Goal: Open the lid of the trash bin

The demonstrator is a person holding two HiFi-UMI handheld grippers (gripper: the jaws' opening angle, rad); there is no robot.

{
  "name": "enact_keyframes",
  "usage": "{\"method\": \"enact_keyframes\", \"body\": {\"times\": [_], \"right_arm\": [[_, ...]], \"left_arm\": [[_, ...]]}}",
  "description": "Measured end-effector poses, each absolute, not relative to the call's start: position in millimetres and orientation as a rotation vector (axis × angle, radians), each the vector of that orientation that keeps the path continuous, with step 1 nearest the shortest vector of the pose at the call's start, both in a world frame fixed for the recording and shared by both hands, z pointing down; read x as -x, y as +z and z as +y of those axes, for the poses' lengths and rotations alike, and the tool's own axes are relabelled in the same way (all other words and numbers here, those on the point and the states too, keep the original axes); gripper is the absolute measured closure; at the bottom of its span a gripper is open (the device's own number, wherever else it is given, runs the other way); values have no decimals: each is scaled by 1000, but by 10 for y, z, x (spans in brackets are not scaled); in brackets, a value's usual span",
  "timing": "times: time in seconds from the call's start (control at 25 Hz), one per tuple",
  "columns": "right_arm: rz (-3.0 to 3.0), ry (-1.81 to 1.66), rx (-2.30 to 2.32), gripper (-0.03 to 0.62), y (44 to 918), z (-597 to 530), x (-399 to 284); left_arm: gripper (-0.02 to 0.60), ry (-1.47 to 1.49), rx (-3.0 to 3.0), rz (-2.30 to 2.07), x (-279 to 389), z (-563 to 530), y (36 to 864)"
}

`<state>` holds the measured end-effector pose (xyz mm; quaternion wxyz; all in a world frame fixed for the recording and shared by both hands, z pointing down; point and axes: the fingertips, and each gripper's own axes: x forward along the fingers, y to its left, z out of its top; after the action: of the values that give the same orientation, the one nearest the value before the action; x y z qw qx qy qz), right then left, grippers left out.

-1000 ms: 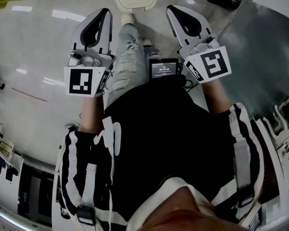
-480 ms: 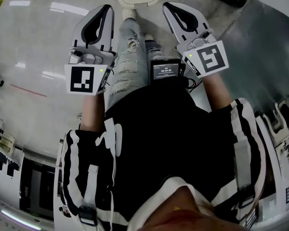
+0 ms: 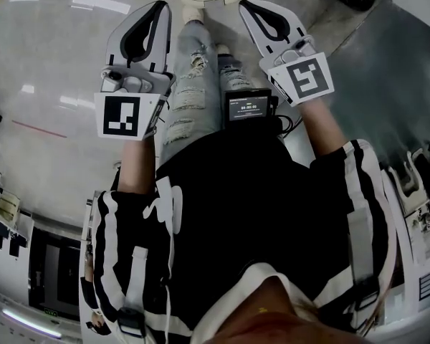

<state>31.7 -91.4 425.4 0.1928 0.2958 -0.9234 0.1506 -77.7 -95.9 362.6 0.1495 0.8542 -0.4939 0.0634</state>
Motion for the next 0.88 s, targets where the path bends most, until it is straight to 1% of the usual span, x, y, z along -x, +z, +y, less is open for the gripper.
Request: {"method": "enact_keyframes", "body": {"times": [0.88], "right_arm": [[-2510,453,-730,585,5171,-876,-98]], "left_arm": [[574,180,-2403,-1412,966,-1037,4128]]}}
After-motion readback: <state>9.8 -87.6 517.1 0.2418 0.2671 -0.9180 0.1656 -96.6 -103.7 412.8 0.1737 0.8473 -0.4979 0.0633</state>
